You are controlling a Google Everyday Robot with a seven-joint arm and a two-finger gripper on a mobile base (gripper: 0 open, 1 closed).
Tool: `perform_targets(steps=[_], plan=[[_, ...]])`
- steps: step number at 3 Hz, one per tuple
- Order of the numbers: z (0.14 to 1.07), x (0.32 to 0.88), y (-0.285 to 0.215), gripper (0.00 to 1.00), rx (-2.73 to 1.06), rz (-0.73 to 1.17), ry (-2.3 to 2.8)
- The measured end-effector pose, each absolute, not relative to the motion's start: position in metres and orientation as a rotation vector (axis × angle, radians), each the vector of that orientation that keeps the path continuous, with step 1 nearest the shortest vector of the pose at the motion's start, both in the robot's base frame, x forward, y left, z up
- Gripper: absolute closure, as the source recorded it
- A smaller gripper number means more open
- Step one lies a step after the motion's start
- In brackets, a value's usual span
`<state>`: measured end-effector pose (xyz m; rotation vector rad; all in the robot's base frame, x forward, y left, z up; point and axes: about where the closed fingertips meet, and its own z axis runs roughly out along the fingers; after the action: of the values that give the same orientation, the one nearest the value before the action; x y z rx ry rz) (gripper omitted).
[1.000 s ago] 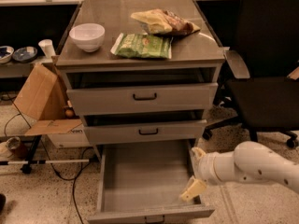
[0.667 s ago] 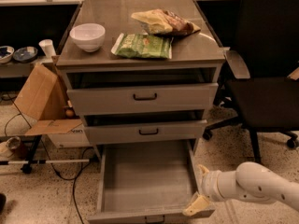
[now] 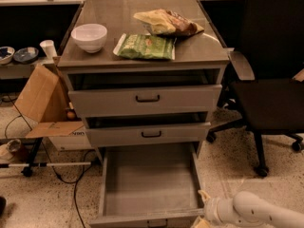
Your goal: Close bottom drawer
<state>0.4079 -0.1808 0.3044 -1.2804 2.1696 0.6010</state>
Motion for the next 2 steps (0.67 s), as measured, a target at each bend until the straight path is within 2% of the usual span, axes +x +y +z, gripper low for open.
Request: perform_targets(steps=[1, 2], plan=[[0.235, 0.374, -0.185, 0.19, -1.227, 0.684, 2.205], [0.202, 0.347, -0.192, 0.42, -1.149, 0.735, 2.213]])
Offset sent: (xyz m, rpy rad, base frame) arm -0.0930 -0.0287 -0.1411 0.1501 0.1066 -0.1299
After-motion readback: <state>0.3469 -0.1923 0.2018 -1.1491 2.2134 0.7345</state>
